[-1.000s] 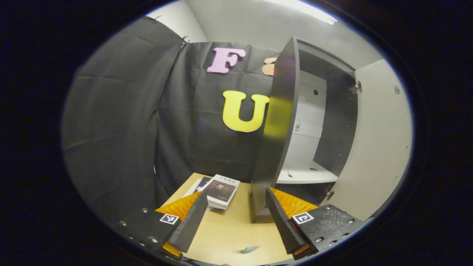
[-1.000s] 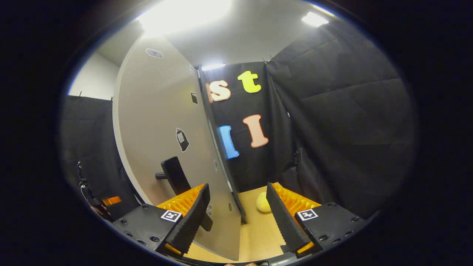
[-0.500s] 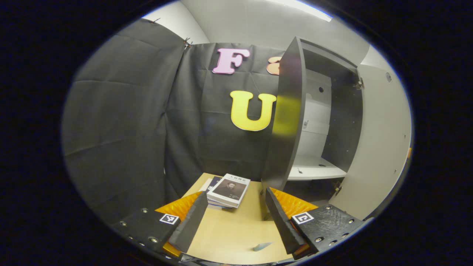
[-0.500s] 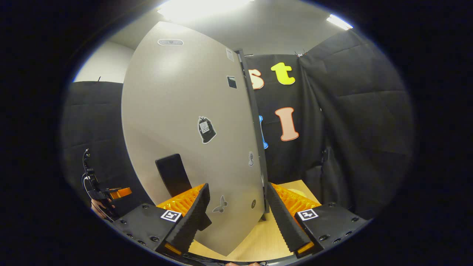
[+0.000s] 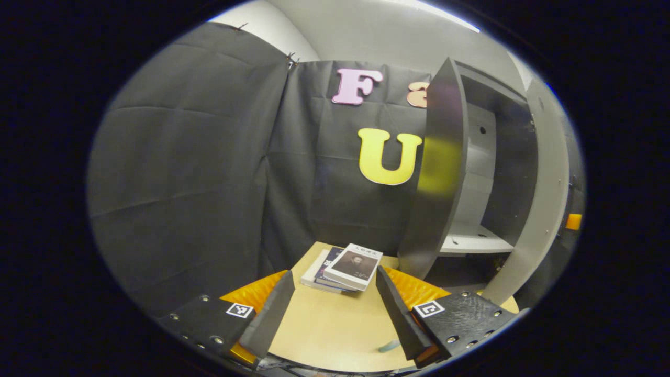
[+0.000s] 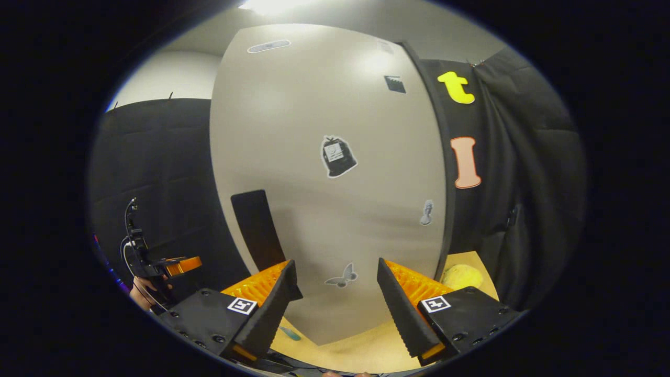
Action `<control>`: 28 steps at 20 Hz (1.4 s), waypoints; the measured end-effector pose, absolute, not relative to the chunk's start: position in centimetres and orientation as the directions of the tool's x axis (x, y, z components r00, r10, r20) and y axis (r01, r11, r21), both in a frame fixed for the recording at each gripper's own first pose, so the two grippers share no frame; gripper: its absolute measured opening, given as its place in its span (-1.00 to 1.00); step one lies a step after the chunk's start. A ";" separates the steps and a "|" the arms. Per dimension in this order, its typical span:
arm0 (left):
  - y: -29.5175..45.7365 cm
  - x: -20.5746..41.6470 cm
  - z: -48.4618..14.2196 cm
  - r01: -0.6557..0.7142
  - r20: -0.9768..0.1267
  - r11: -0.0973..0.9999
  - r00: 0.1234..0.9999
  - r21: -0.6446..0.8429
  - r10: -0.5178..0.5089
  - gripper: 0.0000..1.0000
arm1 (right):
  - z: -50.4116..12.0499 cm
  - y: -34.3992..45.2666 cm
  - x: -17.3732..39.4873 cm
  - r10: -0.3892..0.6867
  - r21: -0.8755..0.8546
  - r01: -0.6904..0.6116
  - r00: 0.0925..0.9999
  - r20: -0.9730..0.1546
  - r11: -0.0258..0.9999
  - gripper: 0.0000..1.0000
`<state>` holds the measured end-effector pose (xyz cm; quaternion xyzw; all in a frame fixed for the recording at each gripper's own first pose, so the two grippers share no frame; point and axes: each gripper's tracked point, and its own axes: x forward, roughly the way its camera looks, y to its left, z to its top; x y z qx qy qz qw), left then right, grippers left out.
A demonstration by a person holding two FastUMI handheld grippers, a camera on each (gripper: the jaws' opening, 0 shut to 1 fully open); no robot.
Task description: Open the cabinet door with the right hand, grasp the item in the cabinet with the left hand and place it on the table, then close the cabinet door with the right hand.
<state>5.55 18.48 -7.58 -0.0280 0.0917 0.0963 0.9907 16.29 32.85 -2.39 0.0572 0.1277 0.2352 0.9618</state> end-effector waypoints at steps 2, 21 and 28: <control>19.2 5.0 -7.6 -0.214 -0.184 0.976 0.961 -0.031 0.205 0.86 | -1.9 35.0 17.5 0.508 0.170 -0.481 0.836 -0.207 0.860 0.95; 12.4 4.4 -7.5 -0.040 -0.110 0.998 0.993 -0.053 0.034 0.87 | -0.7 31.5 23.2 0.382 0.153 -0.351 0.876 -0.294 0.924 0.96; 2.6 7.2 -5.1 0.048 -0.065 0.995 0.997 0.085 -0.043 0.87 | -0.9 25.1 24.3 0.376 0.147 -0.348 0.888 -0.264 0.926 0.96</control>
